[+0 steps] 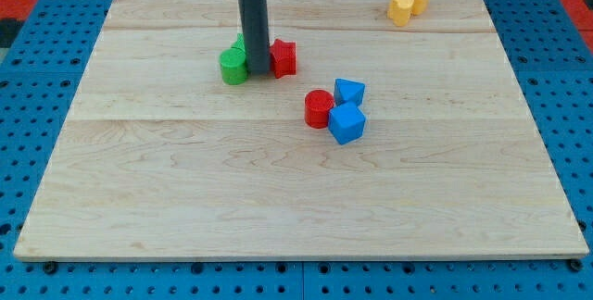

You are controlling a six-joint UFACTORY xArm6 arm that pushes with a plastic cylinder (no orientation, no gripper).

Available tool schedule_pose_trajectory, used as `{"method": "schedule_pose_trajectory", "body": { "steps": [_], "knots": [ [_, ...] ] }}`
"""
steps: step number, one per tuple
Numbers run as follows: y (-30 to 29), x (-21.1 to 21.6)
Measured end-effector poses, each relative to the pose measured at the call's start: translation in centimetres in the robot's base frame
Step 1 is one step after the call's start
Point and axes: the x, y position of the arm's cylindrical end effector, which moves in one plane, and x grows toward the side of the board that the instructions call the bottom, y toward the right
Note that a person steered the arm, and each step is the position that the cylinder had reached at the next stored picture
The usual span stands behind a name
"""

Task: Push the green star closer to yellow heart

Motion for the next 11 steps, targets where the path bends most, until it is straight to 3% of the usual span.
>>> {"method": "schedule_pose_trajectory", "body": {
  "steps": [2,4,8,11],
  "knots": [
    [-4.5,1.2],
    [-5.3,1.1],
    [5.9,-8.7],
    [10.5,-9.4]
  ]
}}
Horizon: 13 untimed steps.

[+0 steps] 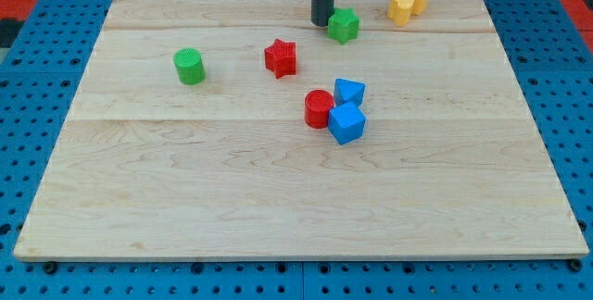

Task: Push the green star closer to yellow heart

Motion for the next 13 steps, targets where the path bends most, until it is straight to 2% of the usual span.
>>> {"method": "schedule_pose_trajectory", "body": {
  "steps": [1,4,6,8,10,12,13],
  "knots": [
    [3.2,1.0],
    [7.4,4.4],
    [9.5,8.2],
    [10.7,8.3],
    [11.3,6.6],
    [8.5,6.2],
    [9.8,5.6]
  ]
}}
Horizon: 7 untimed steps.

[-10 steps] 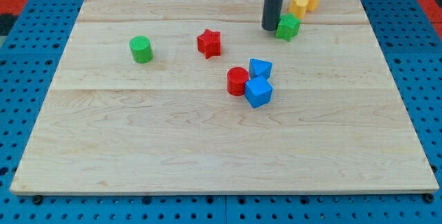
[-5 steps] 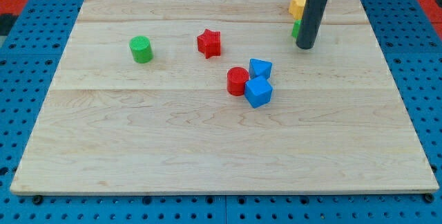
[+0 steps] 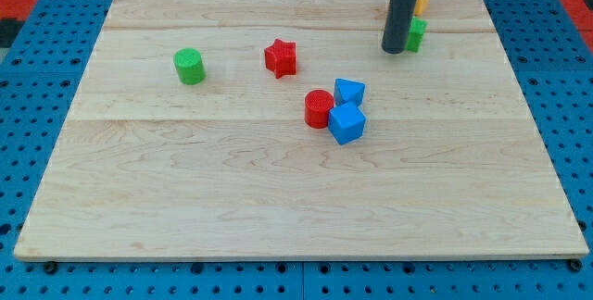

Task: Push the green star closer to yellow heart

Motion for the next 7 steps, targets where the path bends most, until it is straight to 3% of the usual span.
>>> {"method": "schedule_pose_trajectory", "body": {
  "steps": [5,7],
  "knots": [
    [5.3,-0.9],
    [5.3,-3.6]
  ]
}}
